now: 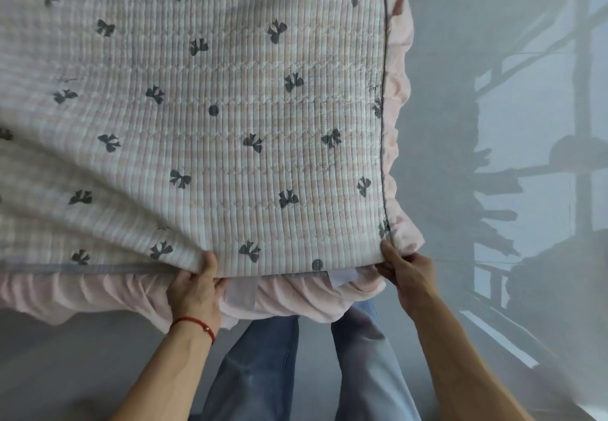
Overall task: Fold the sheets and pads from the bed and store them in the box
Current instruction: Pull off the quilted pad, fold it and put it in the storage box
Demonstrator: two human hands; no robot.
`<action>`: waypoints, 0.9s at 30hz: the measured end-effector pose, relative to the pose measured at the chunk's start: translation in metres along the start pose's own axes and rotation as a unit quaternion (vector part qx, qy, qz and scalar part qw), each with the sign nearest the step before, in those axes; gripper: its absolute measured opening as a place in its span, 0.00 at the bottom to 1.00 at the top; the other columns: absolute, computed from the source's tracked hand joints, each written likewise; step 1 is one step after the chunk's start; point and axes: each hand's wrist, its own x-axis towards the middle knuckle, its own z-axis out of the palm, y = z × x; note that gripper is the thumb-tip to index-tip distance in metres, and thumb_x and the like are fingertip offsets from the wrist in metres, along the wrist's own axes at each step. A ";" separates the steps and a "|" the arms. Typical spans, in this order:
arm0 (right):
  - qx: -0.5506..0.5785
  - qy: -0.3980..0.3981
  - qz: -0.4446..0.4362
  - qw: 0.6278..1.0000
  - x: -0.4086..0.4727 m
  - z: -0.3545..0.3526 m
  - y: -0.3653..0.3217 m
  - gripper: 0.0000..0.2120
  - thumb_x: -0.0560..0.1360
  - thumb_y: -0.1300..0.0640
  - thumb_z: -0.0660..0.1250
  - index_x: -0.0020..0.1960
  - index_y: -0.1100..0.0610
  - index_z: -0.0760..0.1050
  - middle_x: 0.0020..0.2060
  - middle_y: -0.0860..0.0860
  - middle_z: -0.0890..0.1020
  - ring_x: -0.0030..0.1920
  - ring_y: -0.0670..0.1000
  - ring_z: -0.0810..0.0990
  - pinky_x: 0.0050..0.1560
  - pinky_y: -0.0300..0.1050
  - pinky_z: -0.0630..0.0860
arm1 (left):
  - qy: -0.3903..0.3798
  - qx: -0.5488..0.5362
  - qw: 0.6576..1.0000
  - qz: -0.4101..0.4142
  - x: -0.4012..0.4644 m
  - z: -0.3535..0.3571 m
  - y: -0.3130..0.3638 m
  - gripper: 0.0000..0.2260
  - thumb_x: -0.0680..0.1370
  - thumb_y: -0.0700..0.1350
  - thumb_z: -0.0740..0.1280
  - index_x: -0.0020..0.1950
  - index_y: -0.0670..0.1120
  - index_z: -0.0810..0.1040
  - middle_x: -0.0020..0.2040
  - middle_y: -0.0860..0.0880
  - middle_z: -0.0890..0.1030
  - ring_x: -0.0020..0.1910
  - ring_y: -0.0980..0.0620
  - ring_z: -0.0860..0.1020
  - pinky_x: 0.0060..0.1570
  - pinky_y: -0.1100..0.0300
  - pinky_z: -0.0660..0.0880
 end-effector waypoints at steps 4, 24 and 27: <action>-0.243 0.164 -0.080 0.953 -0.015 0.029 -0.006 0.37 0.70 0.55 0.80 0.71 0.67 0.68 0.63 0.65 0.77 0.62 0.65 0.79 0.67 0.58 0.75 | -0.004 0.035 0.999 -0.023 0.017 0.003 -0.004 0.14 0.77 0.44 0.74 0.61 0.42 0.80 0.55 0.44 0.85 0.54 0.46 0.84 0.37 0.58 0.82; -0.643 -0.160 -0.454 0.596 -0.075 0.251 0.035 0.50 0.77 0.66 0.71 0.83 0.46 0.41 0.81 0.48 0.36 0.81 0.54 0.34 0.81 0.59 0.35 | 0.034 -0.047 0.994 -0.090 0.136 -0.066 0.132 0.32 0.75 0.63 0.71 0.71 0.43 0.73 0.64 0.42 0.81 0.61 0.42 0.80 0.63 0.42 0.77; -0.649 -0.116 -0.446 0.605 -0.079 0.262 0.036 0.49 0.75 0.67 0.72 0.84 0.48 0.46 0.83 0.49 0.41 0.82 0.55 0.36 0.81 0.62 0.41 | 0.010 -0.036 0.996 -0.087 0.157 -0.076 0.141 0.28 0.77 0.57 0.72 0.70 0.41 0.73 0.63 0.40 0.82 0.60 0.42 0.81 0.61 0.40 0.78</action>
